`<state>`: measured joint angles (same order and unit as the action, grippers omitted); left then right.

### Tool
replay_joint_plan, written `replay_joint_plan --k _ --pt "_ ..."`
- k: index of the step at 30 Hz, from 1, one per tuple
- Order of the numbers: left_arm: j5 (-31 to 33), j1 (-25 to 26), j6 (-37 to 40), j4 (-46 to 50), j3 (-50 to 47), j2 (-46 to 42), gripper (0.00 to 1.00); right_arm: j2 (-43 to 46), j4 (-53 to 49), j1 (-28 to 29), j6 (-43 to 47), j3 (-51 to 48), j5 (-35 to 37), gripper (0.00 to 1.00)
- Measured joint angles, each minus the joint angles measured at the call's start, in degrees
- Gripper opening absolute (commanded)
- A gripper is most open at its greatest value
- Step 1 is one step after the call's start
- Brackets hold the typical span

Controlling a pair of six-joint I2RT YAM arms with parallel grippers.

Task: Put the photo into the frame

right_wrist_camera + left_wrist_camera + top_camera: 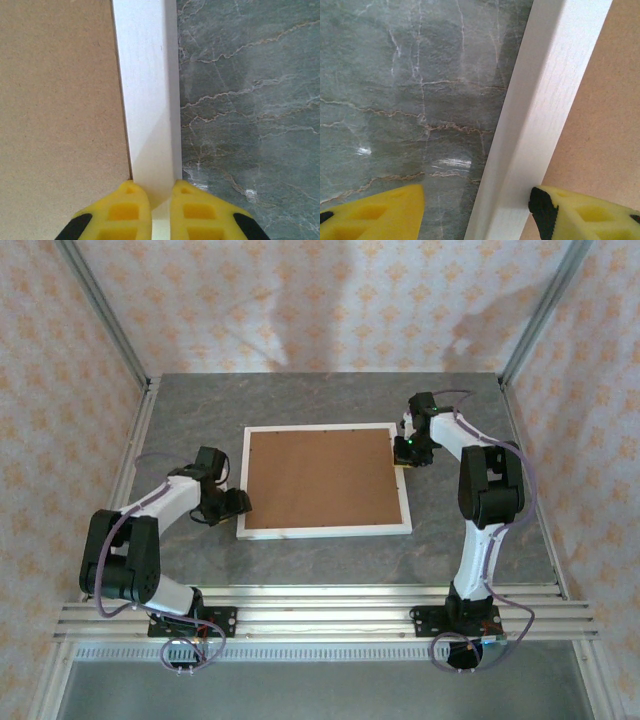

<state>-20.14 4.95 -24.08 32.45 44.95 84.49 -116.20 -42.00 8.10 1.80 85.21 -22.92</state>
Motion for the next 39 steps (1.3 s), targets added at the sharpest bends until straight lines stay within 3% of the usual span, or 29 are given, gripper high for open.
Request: replay_joint_plan --k 15,28,39 --pt "0.7 3.6 -6.4 -8.6 -5.6 -0.7 0.61 0.0 0.0 0.1 0.0 0.1 0.6 0.10" --pt "2.9 5.0 -3.9 4.1 6.3 -3.2 0.69 0.0 0.3 0.1 0.0 0.2 1.9 0.10" --pt "3.5 1.7 -2.8 5.0 8.7 -4.1 0.70 0.0 0.3 0.1 -0.1 0.2 1.9 0.10"
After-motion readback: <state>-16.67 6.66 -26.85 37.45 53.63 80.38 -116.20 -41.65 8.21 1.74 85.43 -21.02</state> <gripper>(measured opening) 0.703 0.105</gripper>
